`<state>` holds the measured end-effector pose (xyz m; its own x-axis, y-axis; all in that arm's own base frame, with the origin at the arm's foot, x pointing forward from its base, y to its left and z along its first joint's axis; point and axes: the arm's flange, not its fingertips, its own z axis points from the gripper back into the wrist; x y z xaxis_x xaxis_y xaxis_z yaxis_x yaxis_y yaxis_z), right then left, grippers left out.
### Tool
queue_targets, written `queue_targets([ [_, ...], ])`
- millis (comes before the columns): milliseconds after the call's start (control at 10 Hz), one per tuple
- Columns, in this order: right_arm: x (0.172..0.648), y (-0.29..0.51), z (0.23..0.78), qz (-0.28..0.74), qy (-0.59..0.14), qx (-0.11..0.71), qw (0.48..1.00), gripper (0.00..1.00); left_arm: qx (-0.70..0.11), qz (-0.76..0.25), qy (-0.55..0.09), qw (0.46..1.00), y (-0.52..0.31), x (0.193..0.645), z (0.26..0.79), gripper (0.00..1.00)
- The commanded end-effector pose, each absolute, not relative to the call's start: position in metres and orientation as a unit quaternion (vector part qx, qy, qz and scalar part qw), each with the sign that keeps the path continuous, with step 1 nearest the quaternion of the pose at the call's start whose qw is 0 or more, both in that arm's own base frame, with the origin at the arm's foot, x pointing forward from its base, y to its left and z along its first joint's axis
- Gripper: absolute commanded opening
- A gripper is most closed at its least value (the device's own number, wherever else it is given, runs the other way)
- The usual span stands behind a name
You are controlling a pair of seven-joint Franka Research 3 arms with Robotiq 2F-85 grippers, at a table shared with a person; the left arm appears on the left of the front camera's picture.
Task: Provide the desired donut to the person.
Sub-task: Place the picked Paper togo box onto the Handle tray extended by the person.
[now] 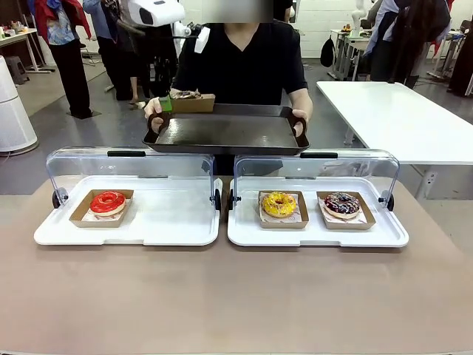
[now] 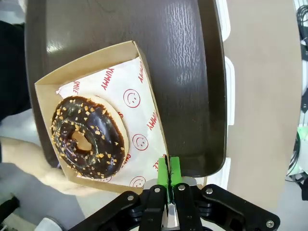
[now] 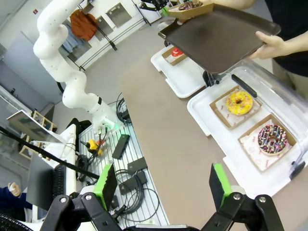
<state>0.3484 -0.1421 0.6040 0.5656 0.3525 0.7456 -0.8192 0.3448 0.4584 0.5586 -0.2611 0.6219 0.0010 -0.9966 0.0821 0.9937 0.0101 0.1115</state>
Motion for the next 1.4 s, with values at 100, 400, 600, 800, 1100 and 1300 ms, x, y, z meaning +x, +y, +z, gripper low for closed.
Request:
queue_targets([
  [100,0.349,-0.143,0.604,0.380,-0.275,0.434,0.769,1.00,-0.031,-0.720,-0.038,0.692,-0.258,0.563,0.617,0.02],
  [400,0.349,-0.143,0.604,0.380,-0.275,0.434,0.769,1.00,-0.044,-0.727,-0.017,0.685,-0.253,0.566,0.603,0.02],
  [600,0.349,-0.143,0.604,0.380,-0.275,0.434,0.769,1.00,-0.046,-0.732,-0.014,0.680,-0.252,0.572,0.600,0.17],
  [800,0.349,-0.143,0.604,0.380,-0.275,0.434,0.769,1.00,-0.041,-0.734,-0.021,0.678,-0.251,0.570,0.599,0.77],
  [1100,0.349,-0.143,0.604,0.380,-0.275,0.434,0.769,1.00,-0.041,-0.735,-0.019,0.676,-0.251,0.571,0.600,0.84],
  [1300,0.349,-0.143,0.604,0.380,-0.275,0.434,0.769,1.00,-0.042,-0.734,-0.021,0.678,-0.250,0.570,0.601,1.00],
])
